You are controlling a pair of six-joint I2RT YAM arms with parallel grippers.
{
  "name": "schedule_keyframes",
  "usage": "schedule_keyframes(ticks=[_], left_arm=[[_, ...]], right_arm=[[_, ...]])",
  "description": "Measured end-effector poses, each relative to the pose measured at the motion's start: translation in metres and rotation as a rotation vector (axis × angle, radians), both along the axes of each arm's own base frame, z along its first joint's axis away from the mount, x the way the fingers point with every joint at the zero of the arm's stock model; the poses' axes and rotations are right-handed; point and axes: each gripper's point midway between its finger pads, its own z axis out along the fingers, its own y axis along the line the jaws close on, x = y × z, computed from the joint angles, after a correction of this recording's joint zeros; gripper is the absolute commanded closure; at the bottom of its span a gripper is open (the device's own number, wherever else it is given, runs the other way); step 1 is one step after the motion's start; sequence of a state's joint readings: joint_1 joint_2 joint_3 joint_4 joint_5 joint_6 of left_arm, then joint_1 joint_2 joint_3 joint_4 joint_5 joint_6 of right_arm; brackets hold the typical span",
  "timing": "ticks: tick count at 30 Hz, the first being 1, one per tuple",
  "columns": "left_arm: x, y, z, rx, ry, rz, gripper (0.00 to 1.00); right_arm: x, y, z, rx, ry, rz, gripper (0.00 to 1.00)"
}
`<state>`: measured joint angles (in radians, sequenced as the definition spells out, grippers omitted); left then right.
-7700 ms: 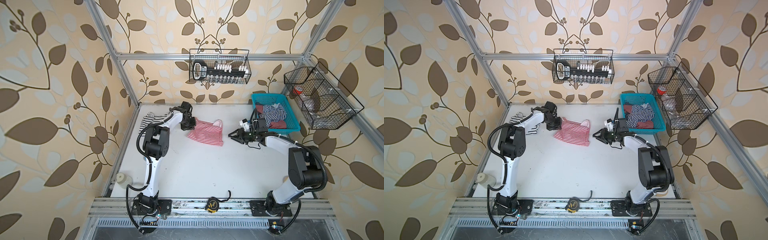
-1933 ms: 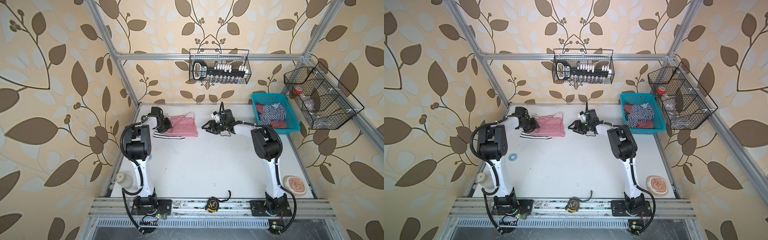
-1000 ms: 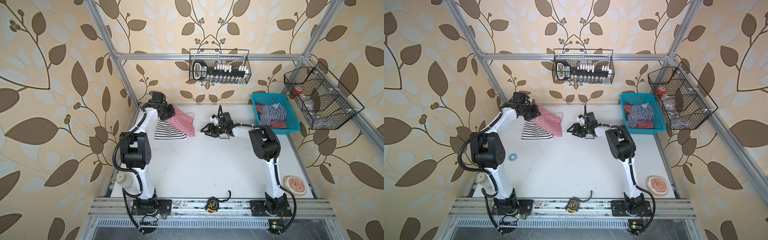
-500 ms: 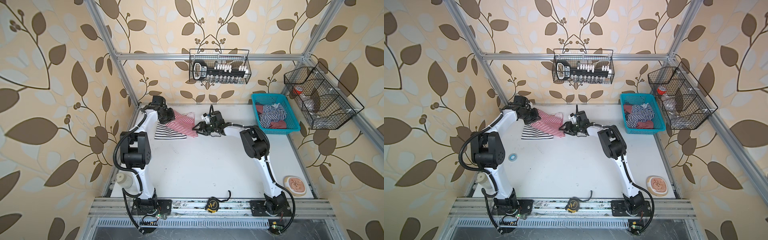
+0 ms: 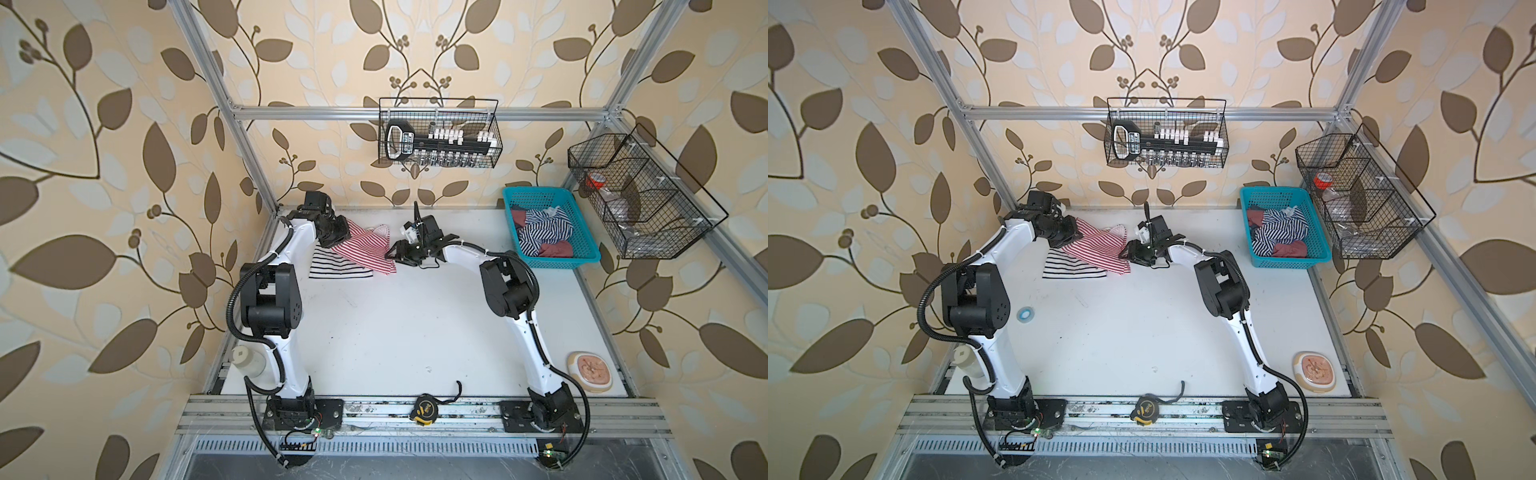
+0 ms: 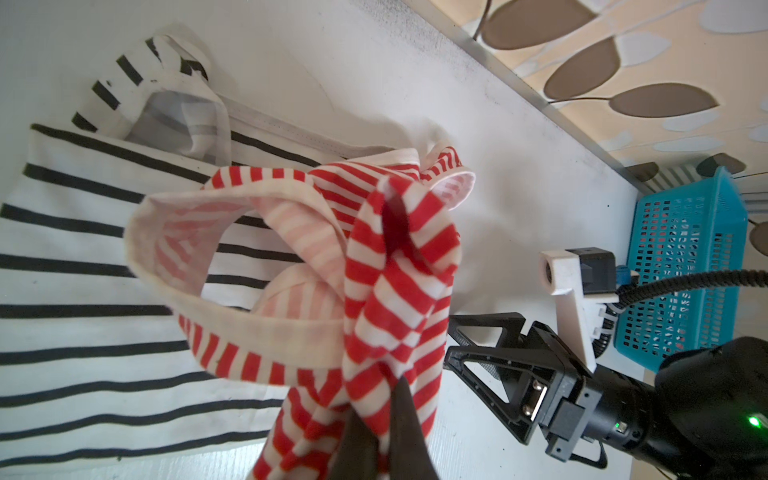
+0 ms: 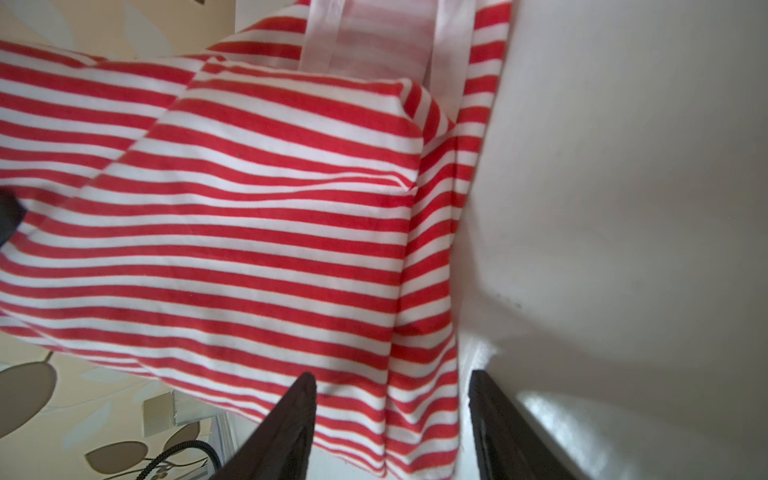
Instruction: Fold and stack the tank tops
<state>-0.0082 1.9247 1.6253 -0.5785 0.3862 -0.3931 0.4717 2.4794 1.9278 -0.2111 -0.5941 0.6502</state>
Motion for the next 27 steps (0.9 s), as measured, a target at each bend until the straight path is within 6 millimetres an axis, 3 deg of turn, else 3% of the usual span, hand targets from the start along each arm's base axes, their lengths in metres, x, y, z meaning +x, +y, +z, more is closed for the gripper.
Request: schedule_keyframes(ticks=[4,6,8,10,13,20,23,27], left_arm=[[-0.002,-0.004,-0.004,-0.002,0.008,-0.008,1.0],[-0.003,-0.008,-0.005,-0.005,0.009,-0.017,1.0],[-0.003,-0.011,-0.004,-0.007,0.006,-0.025,1.0],[-0.003,-0.015,-0.004,-0.009,0.002,-0.033,1.0],[-0.004,-0.021,-0.003,-0.017,0.002,-0.049,1.0],[0.01,-0.028,0.012,-0.004,-0.044,-0.089,1.0],[0.012,-0.033,0.022,0.011,-0.065,-0.117,1.0],[0.02,-0.031,0.045,0.044,-0.128,-0.139,1.0]], right_arm=[[0.005,0.011,0.0,0.024,-0.007,0.017,0.41],[0.004,0.019,-0.001,0.046,-0.005,0.031,0.47],[0.0,0.026,-0.003,0.067,0.007,0.043,0.59],[-0.003,0.029,-0.007,0.086,0.024,0.048,0.79],[-0.01,0.028,-0.018,0.105,0.068,0.042,1.0],[-0.009,0.016,-0.016,0.167,0.065,0.015,1.0],[-0.006,0.01,-0.004,0.178,0.04,0.001,1.0],[0.003,0.01,0.026,0.21,-0.027,-0.008,1.0]])
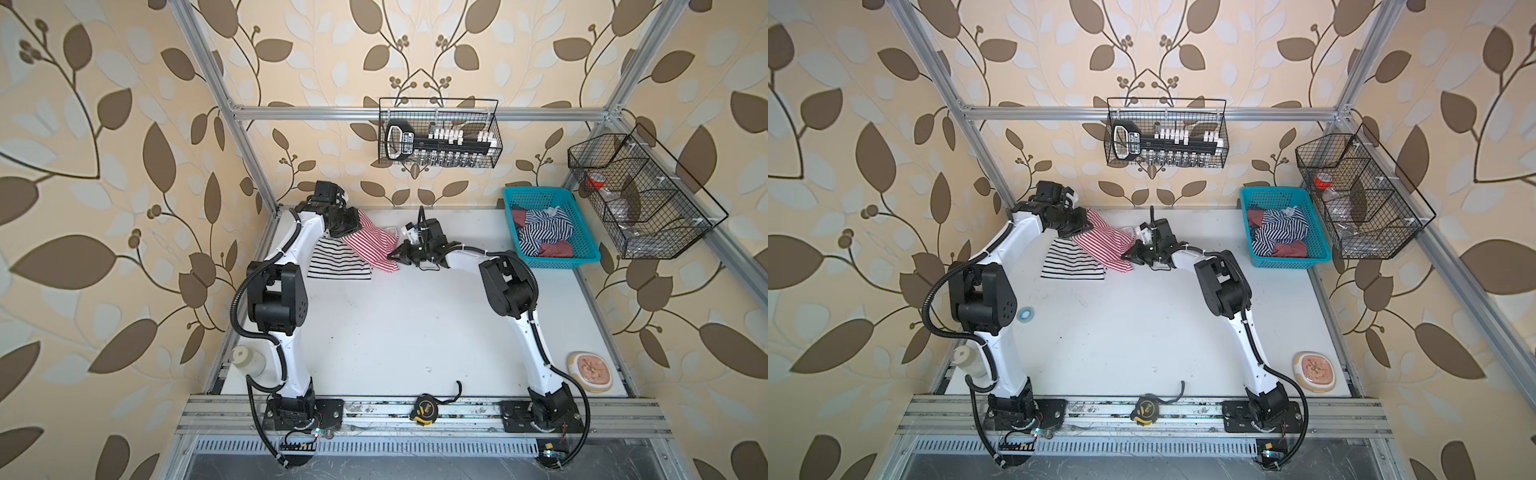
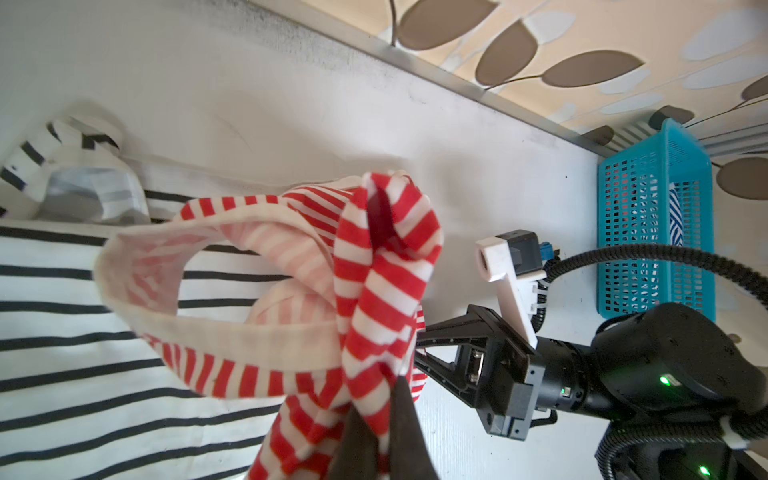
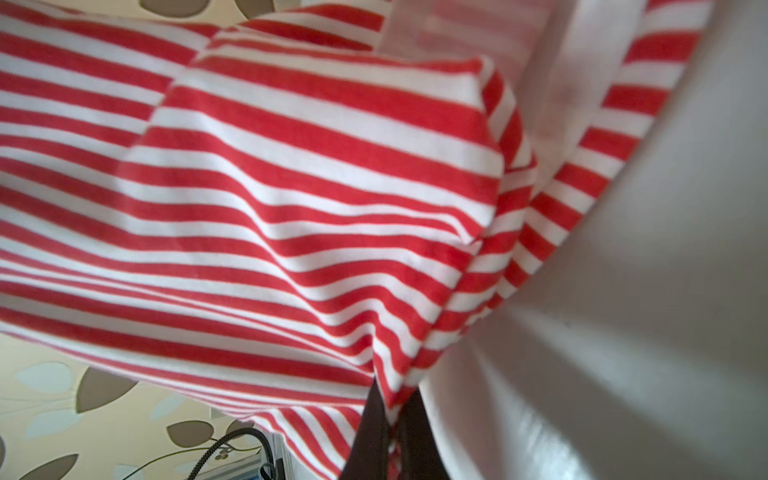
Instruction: Fold and stack the tank tops
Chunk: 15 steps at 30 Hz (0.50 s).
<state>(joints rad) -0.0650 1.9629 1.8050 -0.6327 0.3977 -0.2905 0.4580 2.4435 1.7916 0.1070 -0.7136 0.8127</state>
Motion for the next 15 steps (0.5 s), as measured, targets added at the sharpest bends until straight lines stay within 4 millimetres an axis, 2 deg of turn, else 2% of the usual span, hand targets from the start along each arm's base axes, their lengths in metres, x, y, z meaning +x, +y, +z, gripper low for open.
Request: schedule_keyframes(ticks=[5,11,15], left_arm=[[0.007,0.007,0.016,0.056,-0.061,-0.002,1.0],[0.0,0.03,0.011,0.115,-0.049,0.031,1.0],[-0.016,0.057,0.0,0.141,-0.014,0.087,1.0]], right_arm=[[0.004,0.009,0.033,0.036,-0.071,0.003,1.0],[-0.006,0.033,0.05,0.048,-0.108,0.048,1.0],[-0.017,0.049,0.057,0.048,-0.123,0.084,1.0]])
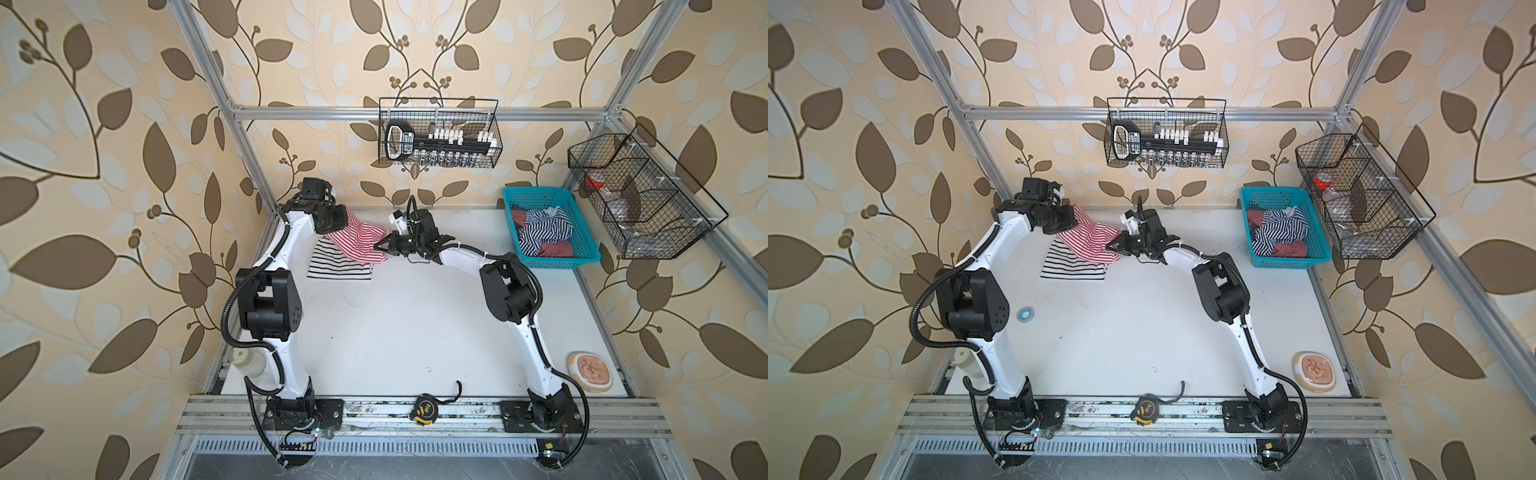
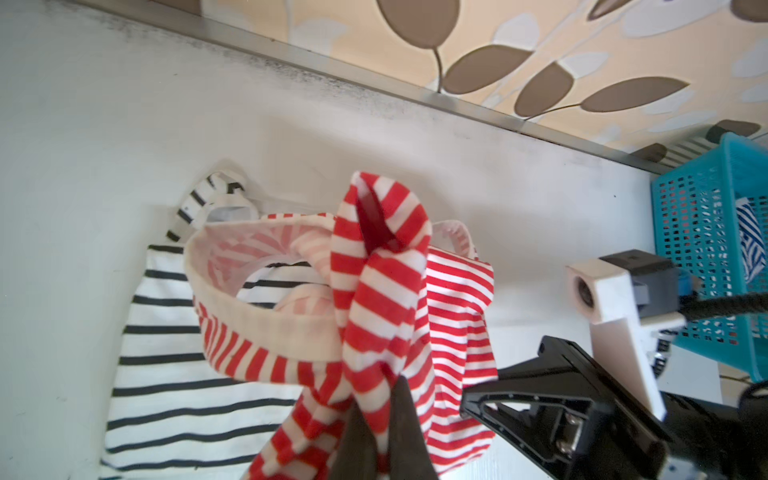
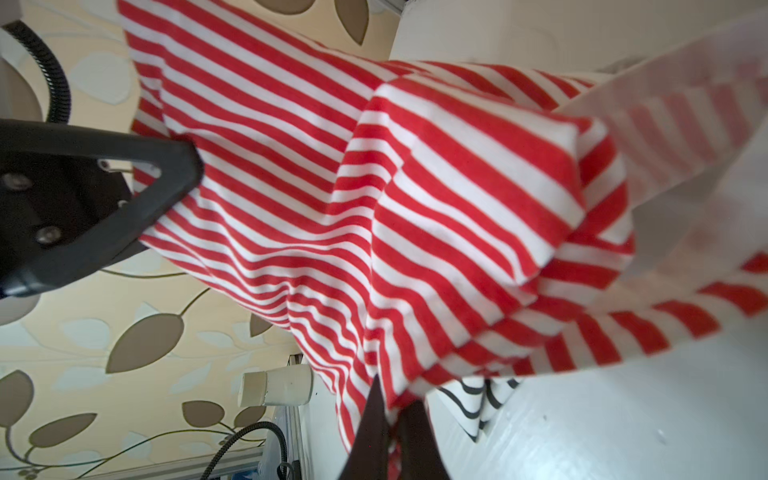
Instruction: Fold and stack the tank tops
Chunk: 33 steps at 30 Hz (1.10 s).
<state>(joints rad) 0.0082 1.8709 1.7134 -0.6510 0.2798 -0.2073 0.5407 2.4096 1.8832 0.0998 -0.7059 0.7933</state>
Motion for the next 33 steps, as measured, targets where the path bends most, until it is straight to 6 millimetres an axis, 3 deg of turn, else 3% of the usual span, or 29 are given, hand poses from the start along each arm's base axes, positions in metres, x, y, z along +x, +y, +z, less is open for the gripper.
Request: schedule_keyframes(ticks=[7,12,13,15,17,20,23,27,30,33], left_arm=[[-0.028,0.038,-0.036,0.035,0.069,0.094,1.0],[-0.044,0.045,-0.072,0.062,0.145,0.121,1.0],[-0.045,0.047,-0.078,0.072,0.159,0.131,1.0],[-0.045,0.05,-0.087,0.084,0.177,0.142,0.87],[-0.045,0.053,-0.098,0.093,0.202,0.162,0.84],[-0.047,0.059,-0.113,0.106,0.245,0.196,0.54],[-0.049,0.065,-0.123,0.126,0.276,0.221,0.42],[-0.052,0.071,-0.124,0.131,0.298,0.257,0.29],[-0.047,0.073,-0.114,0.127,0.279,0.279,0.24],[-0.045,0.074,-0.092,0.114,0.234,0.306,0.23]], right_arm=[[-0.017,0.017,-0.01,-0.022,0.008,0.045,1.0],[-0.023,0.017,-0.038,-0.063,0.053,0.055,0.99],[-0.024,0.016,-0.043,-0.073,0.061,0.056,0.94],[-0.026,0.013,-0.052,-0.088,0.075,0.057,0.86],[-0.029,0.011,-0.06,-0.103,0.09,0.056,0.69],[-0.035,0.006,-0.072,-0.129,0.107,0.066,0.5],[-0.044,0.001,-0.086,-0.156,0.128,0.081,0.46],[-0.053,-0.008,-0.084,-0.161,0.13,0.087,0.43],[-0.063,-0.026,-0.082,-0.176,0.152,0.068,0.41],[-0.07,-0.052,-0.076,-0.189,0.169,0.029,0.41]])
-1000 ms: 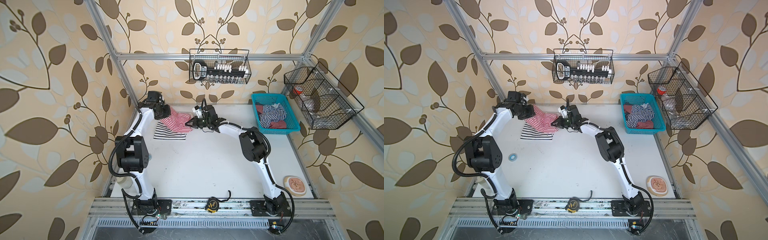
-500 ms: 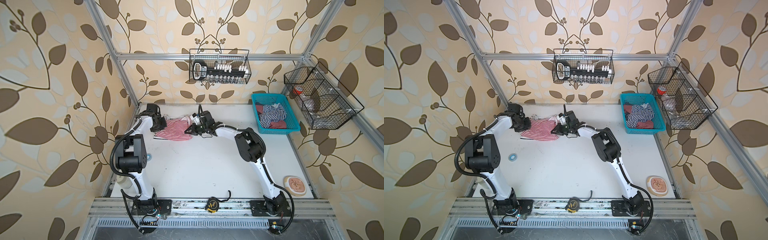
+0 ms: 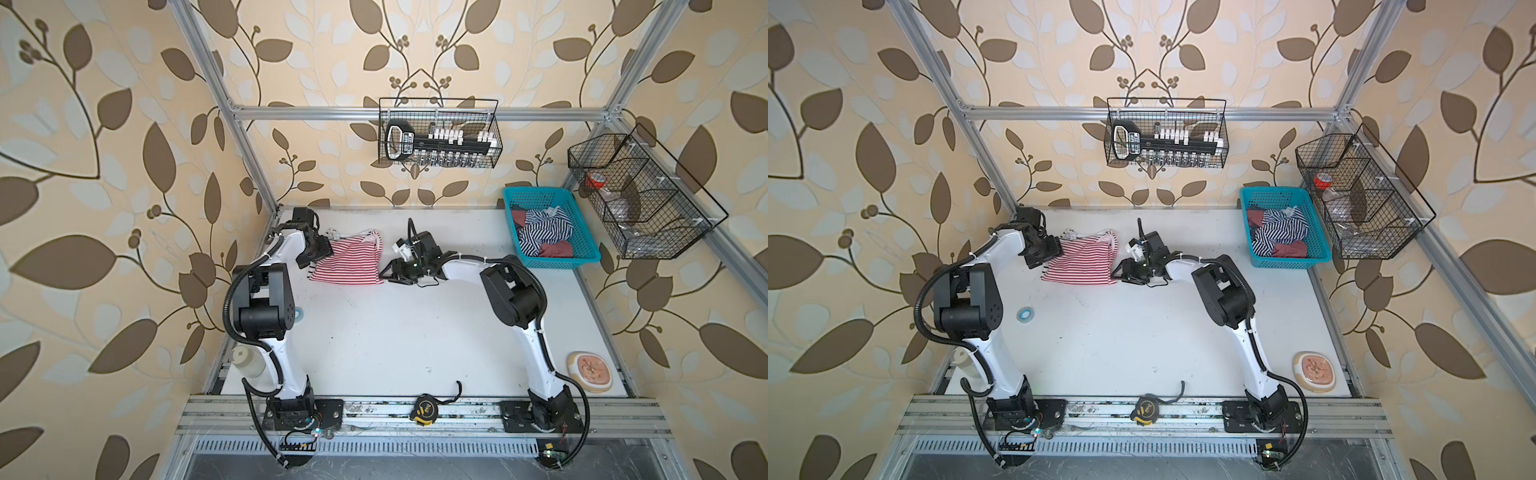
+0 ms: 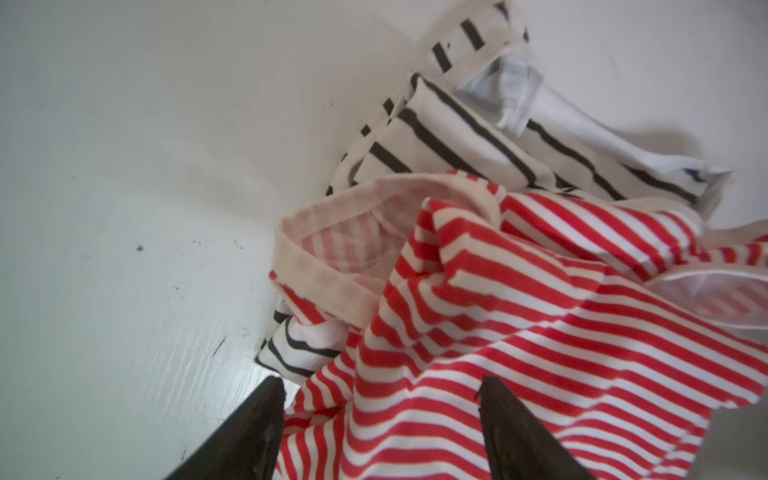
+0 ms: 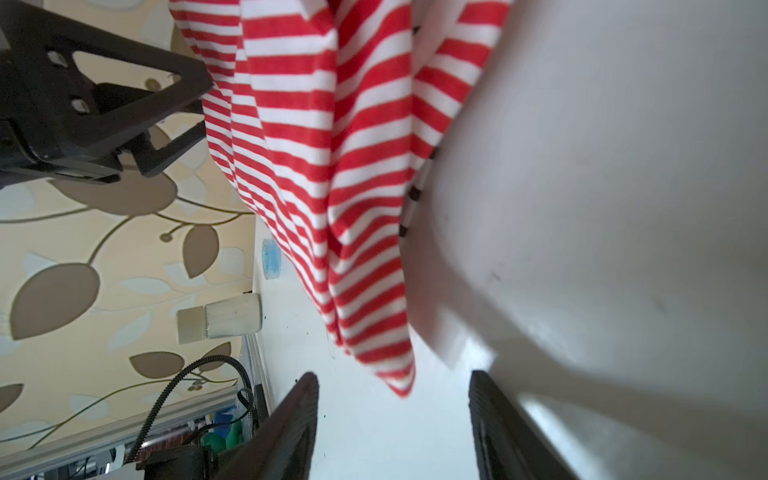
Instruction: Fold and stack the tank tops
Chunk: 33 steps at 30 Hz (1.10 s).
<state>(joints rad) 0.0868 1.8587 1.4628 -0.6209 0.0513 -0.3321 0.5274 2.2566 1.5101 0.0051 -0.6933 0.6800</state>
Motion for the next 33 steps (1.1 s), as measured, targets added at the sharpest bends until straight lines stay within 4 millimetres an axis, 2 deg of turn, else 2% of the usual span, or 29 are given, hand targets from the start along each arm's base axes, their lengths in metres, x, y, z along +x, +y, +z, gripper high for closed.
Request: schedule_keyframes(ticks=[5,7,9,11,14,18,21,29,33], left_arm=[[0.0,-0.013,0.071,-0.058,-0.181,0.031,0.35],[-0.003,-0.031,0.093,-0.091,-0.235,0.014,0.44],[-0.003,-0.057,0.099,-0.123,-0.249,-0.029,0.48],[-0.002,-0.079,0.086,-0.153,-0.216,-0.06,0.48],[-0.002,-0.101,0.041,-0.184,-0.11,-0.079,0.44],[-0.003,-0.093,-0.022,-0.163,0.034,-0.022,0.42],[-0.003,-0.087,-0.047,-0.14,0.095,0.004,0.41],[0.034,-0.07,-0.063,-0.091,0.117,0.034,0.41],[0.046,-0.048,-0.067,-0.091,0.117,0.07,0.4]], right_arm=[[-0.001,-0.047,0.038,-0.001,-0.053,-0.09,0.41],[-0.001,-0.066,0.058,0.007,-0.092,-0.129,0.42],[-0.003,-0.08,0.072,0.013,-0.12,-0.156,0.42],[-0.009,-0.092,0.078,0.013,-0.132,-0.175,0.43],[-0.019,-0.107,0.077,0.001,-0.127,-0.198,0.42],[-0.034,-0.121,0.077,-0.017,-0.122,-0.217,0.42],[-0.042,-0.127,0.085,-0.018,-0.14,-0.22,0.42],[-0.058,-0.153,0.108,-0.014,-0.188,-0.258,0.42],[-0.061,-0.171,0.114,-0.024,-0.197,-0.289,0.41]])
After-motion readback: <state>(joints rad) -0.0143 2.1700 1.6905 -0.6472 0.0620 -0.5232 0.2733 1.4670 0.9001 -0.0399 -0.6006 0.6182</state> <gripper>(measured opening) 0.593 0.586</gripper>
